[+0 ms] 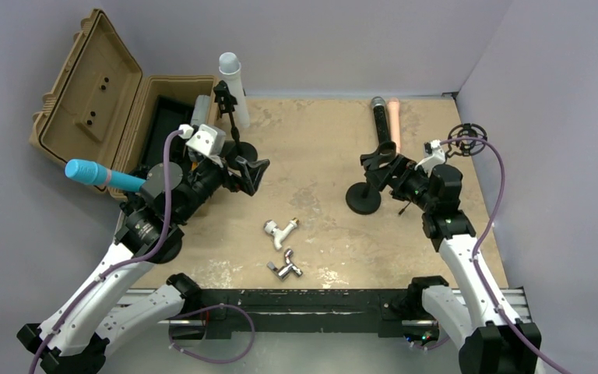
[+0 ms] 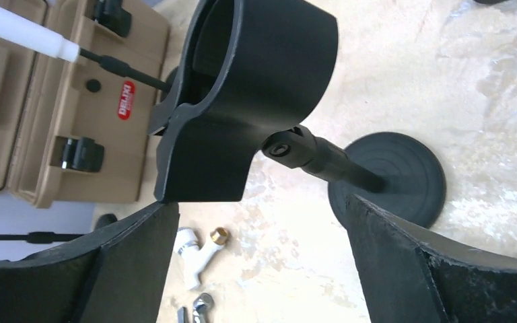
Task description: Remove the microphone from the stand
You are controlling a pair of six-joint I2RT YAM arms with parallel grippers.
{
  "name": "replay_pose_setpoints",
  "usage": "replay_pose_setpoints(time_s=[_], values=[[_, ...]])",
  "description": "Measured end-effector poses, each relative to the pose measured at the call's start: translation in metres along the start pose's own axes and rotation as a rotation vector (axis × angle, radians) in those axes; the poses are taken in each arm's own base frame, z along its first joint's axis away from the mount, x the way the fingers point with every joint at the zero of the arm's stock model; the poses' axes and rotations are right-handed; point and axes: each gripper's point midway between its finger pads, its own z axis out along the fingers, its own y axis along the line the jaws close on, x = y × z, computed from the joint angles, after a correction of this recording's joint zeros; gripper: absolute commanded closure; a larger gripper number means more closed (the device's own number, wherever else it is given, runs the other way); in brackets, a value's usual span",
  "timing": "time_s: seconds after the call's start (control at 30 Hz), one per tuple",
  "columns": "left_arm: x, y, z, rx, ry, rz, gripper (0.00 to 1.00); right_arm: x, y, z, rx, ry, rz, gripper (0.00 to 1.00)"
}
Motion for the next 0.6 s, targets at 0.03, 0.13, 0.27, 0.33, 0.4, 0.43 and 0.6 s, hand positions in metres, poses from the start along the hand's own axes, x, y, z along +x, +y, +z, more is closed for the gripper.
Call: replay_pose_setpoints(time_s=[0.03,0.13,0.27,0.33,0.4,0.43,0.6], values=[[0.0,0.0,0.0,0.0,0.0,0.0,0.0,0.002,-0.003,-0.002,0.015,0.008,-0.007,0.08],[0.001,0.0,0.0,-0.001,0.002,0.0,0.0,0.0,-0.005,-0.007,0.048,0.01,-0.03,0.06],[0.0,0.004,-0.003,-0.015,0.002,0.023,0.0,-0.025,0.0,-0.015,0.103,-0.037,-0.074,0.05],[-0.005,0.008,-0.01,-0.036,-0.005,0.05,0.0,-0.05,0.009,-0.023,0.13,-0.098,-0.107,0.04],[-0.018,0.013,-0.025,-0.057,-0.049,0.078,0.0,-0.08,0.021,-0.033,0.152,-0.177,-0.143,0.03],[-0.027,0.014,-0.034,-0.061,-0.084,0.092,0.0,-0.093,0.026,-0.037,0.16,-0.211,-0.158,0.03],[-0.07,0.012,-0.073,-0.046,-0.25,0.125,0.0,-0.164,0.064,-0.066,0.181,-0.401,-0.238,0.02]])
